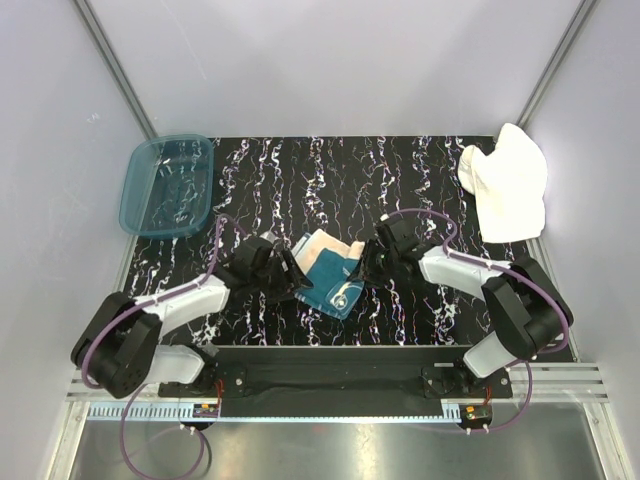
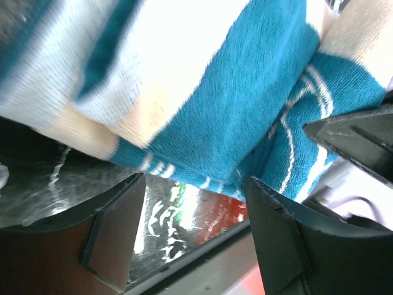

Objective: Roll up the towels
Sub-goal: Roll the towel

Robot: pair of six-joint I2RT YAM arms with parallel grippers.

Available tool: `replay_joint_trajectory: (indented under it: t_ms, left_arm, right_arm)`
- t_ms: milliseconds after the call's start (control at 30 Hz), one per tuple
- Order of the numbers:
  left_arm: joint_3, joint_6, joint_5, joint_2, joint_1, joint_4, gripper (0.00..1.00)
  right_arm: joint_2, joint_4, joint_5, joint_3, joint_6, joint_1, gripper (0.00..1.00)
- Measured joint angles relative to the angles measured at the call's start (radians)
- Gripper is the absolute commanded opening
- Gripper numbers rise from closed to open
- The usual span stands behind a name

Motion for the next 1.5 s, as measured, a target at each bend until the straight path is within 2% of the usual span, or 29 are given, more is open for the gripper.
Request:
replay_joint_trajectory:
  t_ms: [300, 600, 733, 933, 1167, 1367, 1500]
  left_arm:
    - [0.145, 0.168, -0.237, -0.096, -0.112, -0.211, 0.72]
    - [0.236, 0.319, -0.471, -0.115, -0.323, -0.286, 0.72]
    - [0.281, 0.374, -0.593, -0.101, -0.458, -0.315, 0.72]
    - [0.389, 0.471, -0.784, 0.002, -0.653, -0.336, 0.72]
    - [0.437, 0.551, -0.892, 0.129, -0.824, -0.323, 0.73]
    - [0.503, 0.595, -0.942, 0.251, -0.914, -0.292, 0.75]
    - [0.539, 0.605, -0.960, 0.336, -0.922, -0.258, 0.77]
  right_arm:
    - [0.008, -0.257, 0.073, 0.115, -0.036, 0.037, 0.17]
    - [0.038, -0.420, 0.121, 0.201, -0.064, 0.056, 0.15]
    - [0.048, -0.484, 0.138, 0.233, -0.076, 0.056, 0.15]
    - [0.076, -0.530, 0.144, 0.264, -0.092, 0.057, 0.16]
    - [0.093, -0.559, 0.144, 0.284, -0.103, 0.057, 0.16]
    - [0.108, -0.564, 0.142, 0.291, -0.111, 0.057, 0.16]
    - [0.108, -0.566, 0.142, 0.291, -0.117, 0.057, 0.16]
